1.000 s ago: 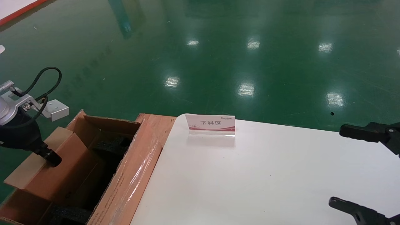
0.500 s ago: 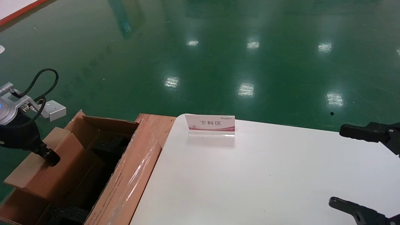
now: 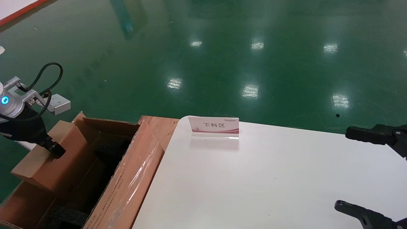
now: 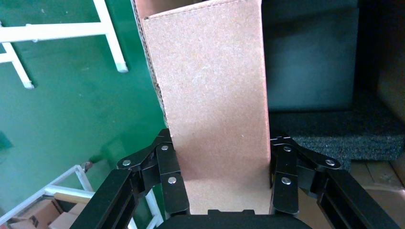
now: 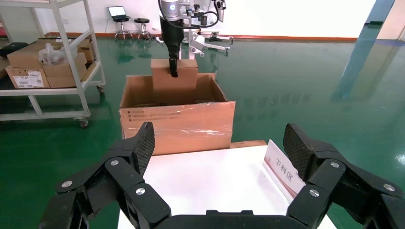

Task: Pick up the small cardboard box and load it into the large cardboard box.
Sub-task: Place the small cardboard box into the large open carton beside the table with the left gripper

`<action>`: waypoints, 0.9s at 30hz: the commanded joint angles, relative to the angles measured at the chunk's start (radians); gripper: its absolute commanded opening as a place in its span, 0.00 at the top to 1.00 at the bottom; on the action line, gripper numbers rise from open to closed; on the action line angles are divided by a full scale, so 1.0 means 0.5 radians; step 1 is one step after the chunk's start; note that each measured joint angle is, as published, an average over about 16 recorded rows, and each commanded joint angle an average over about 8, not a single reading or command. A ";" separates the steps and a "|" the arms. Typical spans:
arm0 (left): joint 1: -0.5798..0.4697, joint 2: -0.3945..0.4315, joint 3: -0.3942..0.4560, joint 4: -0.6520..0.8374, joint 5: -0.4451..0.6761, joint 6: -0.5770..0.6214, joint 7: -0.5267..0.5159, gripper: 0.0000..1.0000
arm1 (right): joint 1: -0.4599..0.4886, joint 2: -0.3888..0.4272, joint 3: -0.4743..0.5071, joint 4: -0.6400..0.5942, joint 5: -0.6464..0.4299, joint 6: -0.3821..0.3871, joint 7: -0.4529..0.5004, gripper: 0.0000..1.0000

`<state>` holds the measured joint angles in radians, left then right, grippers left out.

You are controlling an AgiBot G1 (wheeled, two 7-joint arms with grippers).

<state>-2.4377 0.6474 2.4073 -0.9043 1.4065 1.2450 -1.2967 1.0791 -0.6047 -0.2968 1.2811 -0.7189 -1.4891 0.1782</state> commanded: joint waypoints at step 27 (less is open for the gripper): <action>0.255 0.000 -0.008 0.267 -0.124 -0.037 0.107 1.00 | 0.001 0.001 -0.003 0.000 0.002 0.001 -0.001 0.00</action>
<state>-2.3098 0.6482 2.4035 -0.7711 1.3445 1.2271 -1.2440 1.0794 -0.6040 -0.2983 1.2811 -0.7179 -1.4885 0.1775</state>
